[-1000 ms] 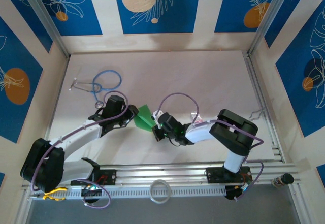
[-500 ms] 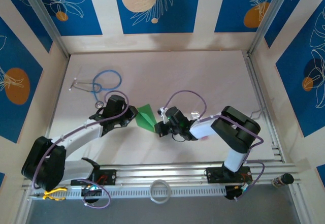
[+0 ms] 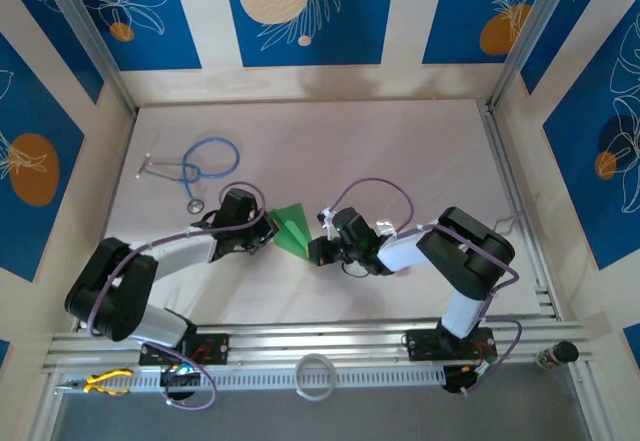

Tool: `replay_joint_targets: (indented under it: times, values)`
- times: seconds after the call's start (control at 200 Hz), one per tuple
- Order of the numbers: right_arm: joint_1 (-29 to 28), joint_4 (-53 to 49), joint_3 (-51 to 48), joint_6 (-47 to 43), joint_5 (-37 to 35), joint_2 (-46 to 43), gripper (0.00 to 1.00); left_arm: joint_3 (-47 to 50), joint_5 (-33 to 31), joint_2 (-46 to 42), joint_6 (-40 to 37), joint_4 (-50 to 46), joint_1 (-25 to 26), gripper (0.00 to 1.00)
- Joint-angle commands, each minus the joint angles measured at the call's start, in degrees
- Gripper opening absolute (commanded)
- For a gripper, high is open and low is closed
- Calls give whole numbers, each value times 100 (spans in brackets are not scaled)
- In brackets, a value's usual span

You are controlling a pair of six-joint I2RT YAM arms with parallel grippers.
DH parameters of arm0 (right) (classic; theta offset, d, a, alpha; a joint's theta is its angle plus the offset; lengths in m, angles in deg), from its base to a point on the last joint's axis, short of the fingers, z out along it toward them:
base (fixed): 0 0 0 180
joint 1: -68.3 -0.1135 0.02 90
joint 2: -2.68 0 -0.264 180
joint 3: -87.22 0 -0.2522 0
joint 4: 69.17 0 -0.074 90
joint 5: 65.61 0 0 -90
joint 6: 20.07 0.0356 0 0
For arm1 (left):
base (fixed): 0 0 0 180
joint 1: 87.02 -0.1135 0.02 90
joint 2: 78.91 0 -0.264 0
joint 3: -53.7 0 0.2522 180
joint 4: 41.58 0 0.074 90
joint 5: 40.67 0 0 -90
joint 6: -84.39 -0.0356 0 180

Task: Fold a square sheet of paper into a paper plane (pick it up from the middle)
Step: Fourth fold the wing at the center of the table.

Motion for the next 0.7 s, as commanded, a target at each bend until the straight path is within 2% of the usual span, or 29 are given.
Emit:
replay_joint_targets:
  times: [0.0,0.325,0.695]
  values:
    - [40,74,-66,111,87,-150,3,-174,270,246,-129,284,-50,2]
    - [42,-86,-32,172,-29,-151,4,-155,306,846,-23,269,-44,0]
    - [-58,-161,-56,425,-152,-212,4,374,-214,408,378,188,-25,0]
